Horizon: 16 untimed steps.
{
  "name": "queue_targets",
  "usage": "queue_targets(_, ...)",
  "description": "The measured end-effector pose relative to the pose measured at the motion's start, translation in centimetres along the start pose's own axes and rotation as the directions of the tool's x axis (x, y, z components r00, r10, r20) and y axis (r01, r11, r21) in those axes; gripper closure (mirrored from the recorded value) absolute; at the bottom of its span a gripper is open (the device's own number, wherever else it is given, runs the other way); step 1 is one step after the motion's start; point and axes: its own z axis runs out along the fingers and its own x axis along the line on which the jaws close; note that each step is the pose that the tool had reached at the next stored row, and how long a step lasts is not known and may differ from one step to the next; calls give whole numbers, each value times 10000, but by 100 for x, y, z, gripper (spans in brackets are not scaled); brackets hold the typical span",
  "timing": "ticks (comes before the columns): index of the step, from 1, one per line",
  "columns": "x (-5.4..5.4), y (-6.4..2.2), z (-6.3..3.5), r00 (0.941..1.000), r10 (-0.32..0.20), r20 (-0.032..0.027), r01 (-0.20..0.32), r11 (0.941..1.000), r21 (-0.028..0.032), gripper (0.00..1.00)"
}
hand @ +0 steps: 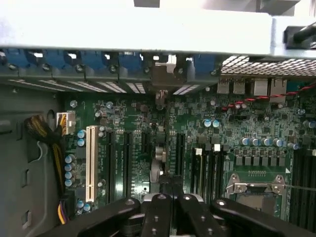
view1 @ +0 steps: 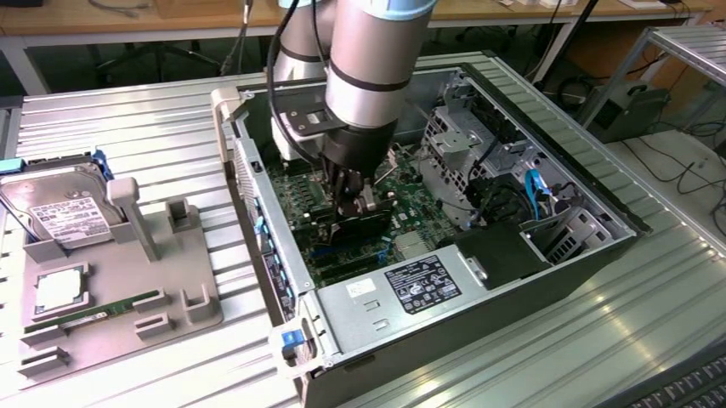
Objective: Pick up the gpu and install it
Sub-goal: 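Press down on the gpu until it lock into place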
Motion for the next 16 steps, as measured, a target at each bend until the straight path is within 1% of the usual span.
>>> queue_targets(1, -1, -1, 3, 10000, -23, 7, 23, 10000, 4, 87)
queue_targets(2, -4, 0, -59, 10000, -28, 25, 28, 10000, 14, 87)
queue_targets(4, -4, 2, -159, 10000, -32, 8, 32, 10000, 4, 87)
queue_targets(7, -6, 2, -287, 10000, -37, 7, 37, 10000, 3, 87)
queue_targets(16, -7, 2, -291, 10000, -37, 10, 37, 10000, 5, 87)
